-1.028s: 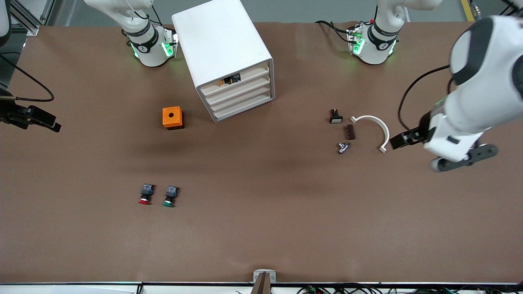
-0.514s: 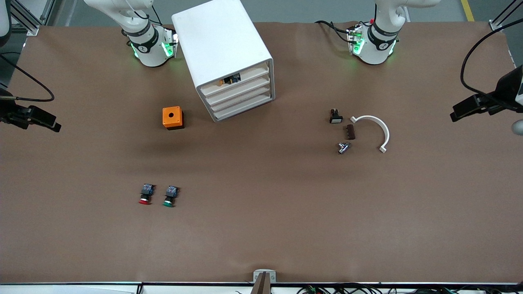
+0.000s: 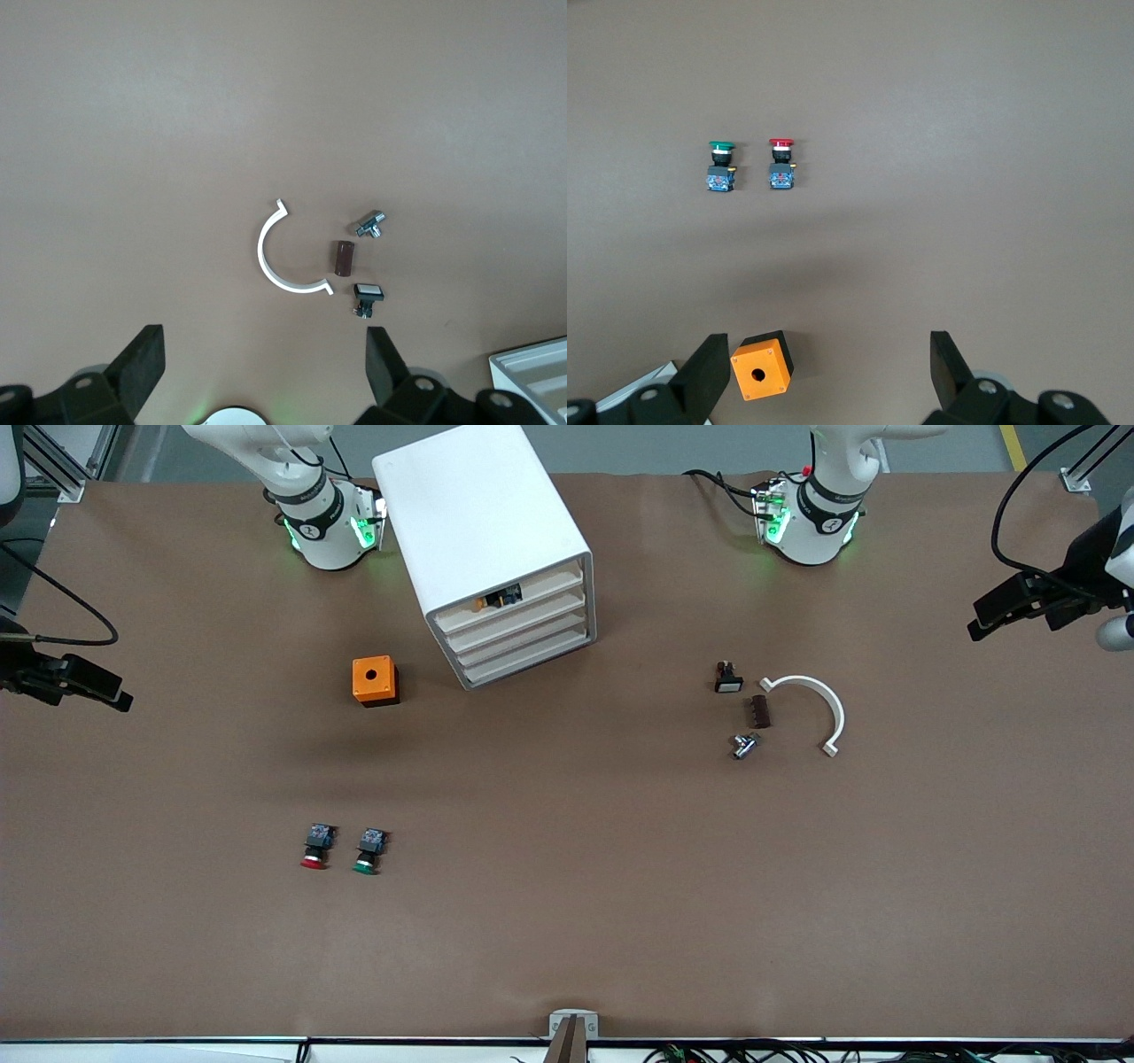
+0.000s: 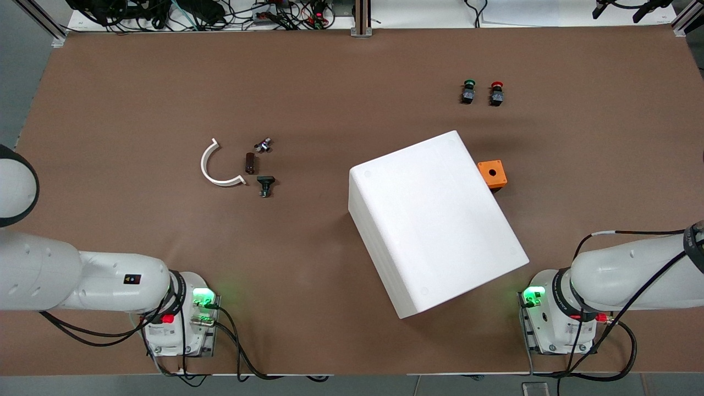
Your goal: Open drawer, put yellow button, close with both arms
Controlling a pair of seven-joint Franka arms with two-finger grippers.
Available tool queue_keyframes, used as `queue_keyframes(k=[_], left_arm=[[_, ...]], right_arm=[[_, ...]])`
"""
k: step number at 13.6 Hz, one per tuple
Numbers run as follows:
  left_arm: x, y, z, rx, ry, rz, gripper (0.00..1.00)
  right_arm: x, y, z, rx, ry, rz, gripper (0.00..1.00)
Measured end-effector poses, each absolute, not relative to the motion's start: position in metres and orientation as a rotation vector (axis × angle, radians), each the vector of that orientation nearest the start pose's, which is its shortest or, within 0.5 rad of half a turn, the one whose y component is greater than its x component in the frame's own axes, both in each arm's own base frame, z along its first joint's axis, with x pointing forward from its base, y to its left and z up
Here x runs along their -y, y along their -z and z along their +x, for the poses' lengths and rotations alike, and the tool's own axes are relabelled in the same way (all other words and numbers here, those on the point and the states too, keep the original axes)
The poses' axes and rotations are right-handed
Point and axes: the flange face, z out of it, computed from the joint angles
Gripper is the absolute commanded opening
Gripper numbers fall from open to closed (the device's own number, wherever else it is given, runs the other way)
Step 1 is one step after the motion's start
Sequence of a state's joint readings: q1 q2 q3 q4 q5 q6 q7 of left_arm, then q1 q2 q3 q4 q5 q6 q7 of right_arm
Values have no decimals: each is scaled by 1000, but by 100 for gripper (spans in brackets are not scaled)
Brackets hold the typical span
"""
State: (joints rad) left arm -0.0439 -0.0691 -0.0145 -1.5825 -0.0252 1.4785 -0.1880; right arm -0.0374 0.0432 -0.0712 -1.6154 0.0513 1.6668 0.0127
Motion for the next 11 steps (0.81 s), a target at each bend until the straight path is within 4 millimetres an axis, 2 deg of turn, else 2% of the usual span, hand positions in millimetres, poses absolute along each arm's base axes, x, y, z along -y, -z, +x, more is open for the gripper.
queue_keyframes(k=[5, 11], left_arm=[[51, -646, 515, 162, -76, -3146, 100], [52, -646, 515, 158, -77, -3145, 100]], right_arm=[[56, -588, 572, -193, 17, -3088, 100], [54, -589, 572, -188, 20, -3088, 100]])
